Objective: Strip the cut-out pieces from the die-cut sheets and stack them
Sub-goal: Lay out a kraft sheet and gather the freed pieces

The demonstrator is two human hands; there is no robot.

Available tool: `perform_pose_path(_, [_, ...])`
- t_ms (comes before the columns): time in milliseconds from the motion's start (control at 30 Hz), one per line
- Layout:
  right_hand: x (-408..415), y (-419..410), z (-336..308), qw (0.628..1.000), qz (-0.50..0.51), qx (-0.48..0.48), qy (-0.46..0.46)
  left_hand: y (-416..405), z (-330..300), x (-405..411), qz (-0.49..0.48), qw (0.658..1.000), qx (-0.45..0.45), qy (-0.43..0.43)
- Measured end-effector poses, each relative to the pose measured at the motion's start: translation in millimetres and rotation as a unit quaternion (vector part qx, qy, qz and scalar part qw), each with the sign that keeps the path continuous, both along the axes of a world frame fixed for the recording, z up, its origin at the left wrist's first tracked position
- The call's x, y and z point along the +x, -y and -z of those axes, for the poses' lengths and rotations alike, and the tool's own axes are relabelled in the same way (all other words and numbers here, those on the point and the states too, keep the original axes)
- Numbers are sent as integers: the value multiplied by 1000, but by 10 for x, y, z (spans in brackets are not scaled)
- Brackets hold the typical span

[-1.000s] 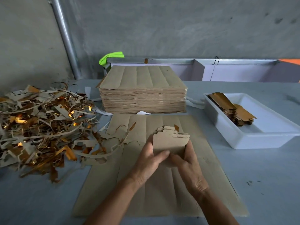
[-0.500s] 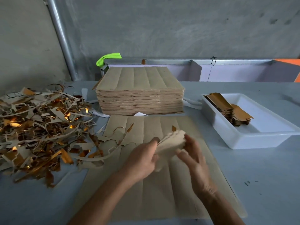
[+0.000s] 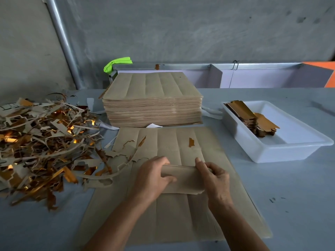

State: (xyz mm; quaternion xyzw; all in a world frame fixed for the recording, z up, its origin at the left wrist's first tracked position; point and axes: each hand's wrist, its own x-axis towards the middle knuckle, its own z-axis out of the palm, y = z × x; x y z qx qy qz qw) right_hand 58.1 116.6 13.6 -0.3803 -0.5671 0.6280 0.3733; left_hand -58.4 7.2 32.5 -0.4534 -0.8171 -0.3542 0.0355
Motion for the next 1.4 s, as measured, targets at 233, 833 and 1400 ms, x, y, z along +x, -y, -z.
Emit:
perform_pose_path(233, [-73,43,-58,997,20,-23,-67,-43,199,149,49,951,174,251])
perform_pose_path(833, [4,13,-8,995,-44,-33,-89,45,342,42,2,901,185,393])
perform_pose_path(1400, [-46,26,12,983,-172,30,-57,-103,224,54,-10,864,299,405])
